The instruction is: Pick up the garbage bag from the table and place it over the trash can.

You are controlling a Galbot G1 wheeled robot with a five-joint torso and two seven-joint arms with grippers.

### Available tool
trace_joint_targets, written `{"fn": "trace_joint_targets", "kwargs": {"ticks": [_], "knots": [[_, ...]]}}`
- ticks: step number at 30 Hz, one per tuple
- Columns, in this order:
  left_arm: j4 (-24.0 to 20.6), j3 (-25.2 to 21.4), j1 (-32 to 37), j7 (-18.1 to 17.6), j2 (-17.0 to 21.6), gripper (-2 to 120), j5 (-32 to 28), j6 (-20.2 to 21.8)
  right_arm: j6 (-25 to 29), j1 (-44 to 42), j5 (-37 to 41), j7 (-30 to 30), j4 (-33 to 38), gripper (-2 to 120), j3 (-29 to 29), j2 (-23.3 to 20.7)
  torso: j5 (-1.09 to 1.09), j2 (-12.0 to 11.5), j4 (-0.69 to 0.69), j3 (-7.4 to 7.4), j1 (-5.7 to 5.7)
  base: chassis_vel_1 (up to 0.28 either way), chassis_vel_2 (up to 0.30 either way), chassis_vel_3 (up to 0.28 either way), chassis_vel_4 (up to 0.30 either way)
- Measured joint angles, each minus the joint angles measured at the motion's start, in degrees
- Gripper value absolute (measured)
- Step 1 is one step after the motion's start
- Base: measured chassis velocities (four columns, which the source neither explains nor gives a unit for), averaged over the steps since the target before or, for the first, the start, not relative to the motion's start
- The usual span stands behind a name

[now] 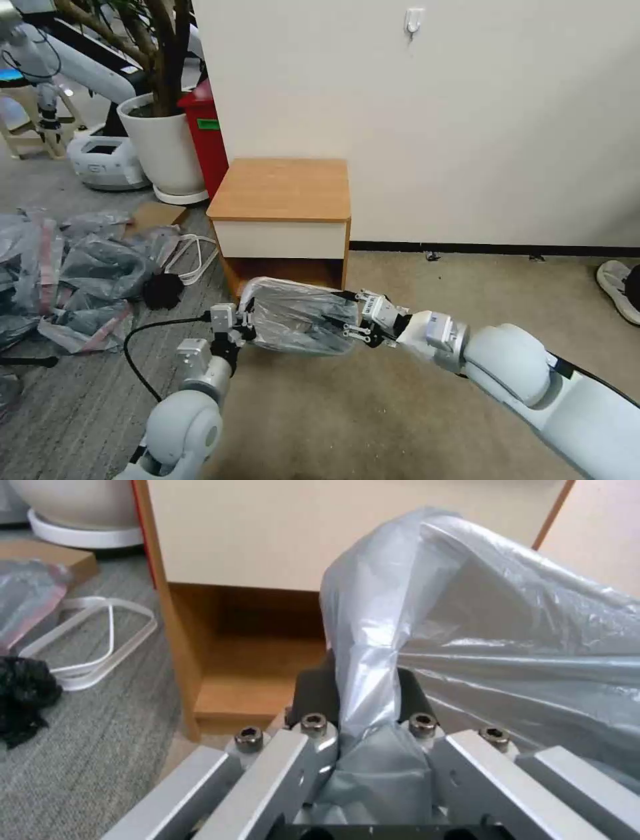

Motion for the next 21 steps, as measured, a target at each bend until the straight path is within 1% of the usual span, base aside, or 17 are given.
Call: {"fn": "trace_joint_targets", "kwargs": {"ticks": [1,2,3,5,6,7,8,10,11,13,15,18,21], "knots": [[-0.10,0.20,0.12,0.01,0.01,6,0.23,-0.03,-0.77,0.91,-0.17,-0.15,-0.15,22,-1.02,0.15,0.00,0.00,0.00,0.00,0.00,0.000,0.000,0.000,0.000],[-0.10,0.20,0.12,0.01,0.01,6,0.23,-0.03,-0.77,0.91,-0.17,-0.15,-0.15,22,-1.02,0.15,0.00,0.00,0.00,0.00,0.00,0.000,0.000,0.000,0.000],[-0.17,0.37,0.19,0.03,0.01,6,0.55,-0.04,-1.64,1.69,-0.23,-0.39,-0.35,19,-1.83,0.35,0.00,0.00,0.00,0.00,0.00,0.000,0.000,0.000,0.000],[-0.24,0.87,0.35,0.10,-0.09,6,1.67,-0.36,-3.43,4.00,-0.46,-0.90,-1.20,7,-4.75,0.67,0.00,0.00,0.00,0.00,0.00,0.000,0.000,0.000,0.000],[-0.26,1.09,0.43,0.13,-0.14,6,2.04,-0.48,-3.97,4.85,-0.54,-1.03,-1.50,5,-5.74,0.69,0.00,0.00,-0.01,0.00,0.00,0.000,0.000,0.000,0.000],[-0.26,1.09,0.43,0.13,-0.14,6,2.04,-0.48,-3.97,4.85,-0.54,-1.03,-1.50,5,-5.74,0.69,0.00,0.00,-0.01,0.00,0.00,0.000,0.000,0.000,0.000],[-0.26,1.34,0.54,0.18,-0.23,6,2.49,-0.59,-4.60,6.30,-0.69,-1.31,-2.28,1,-7.30,0.74,0.00,0.00,0.00,0.00,0.00,0.000,0.000,0.000,0.000],[-0.29,1.87,0.55,0.28,-0.45,6,3.42,-0.79,-5.51,8.93,-0.91,-1.83,-4.49,0,-10.30,1.21,0.00,0.00,0.00,0.00,0.00,0.000,0.000,0.000,0.000],[-0.29,1.87,0.55,0.28,-0.45,6,3.42,-0.79,-5.51,8.93,-0.91,-1.83,-4.49,0,-10.30,1.21,0.00,0.00,0.00,0.00,0.00,0.000,0.000,0.000,0.000],[-0.29,2.32,0.50,0.45,-0.65,6,4.09,-0.88,-6.66,11.07,-0.91,-1.95,-6.69,0,-12.67,2.07,-0.01,0.00,0.00,0.00,0.00,0.000,0.000,0.000,0.000],[-0.29,2.40,0.49,0.49,-0.73,6,4.21,-0.90,-6.82,11.43,-0.91,-1.96,-7.14,0,-13.12,2.24,-0.01,0.00,0.00,0.00,0.00,0.000,0.000,0.000,0.000],[-0.26,2.90,0.47,0.58,-1.10,6,4.74,-0.98,-8.78,14.40,-0.82,-1.99,-10.44,0,-16.68,3.95,-0.01,0.00,0.00,0.00,0.00,0.000,0.000,0.000,0.000],[-0.19,3.07,0.47,0.63,-1.18,6,4.93,-1.07,-9.41,15.57,-0.74,-1.93,-11.87,0,-18.10,4.60,0.00,0.00,0.00,0.00,0.00,0.000,0.000,0.000,0.000]]}}
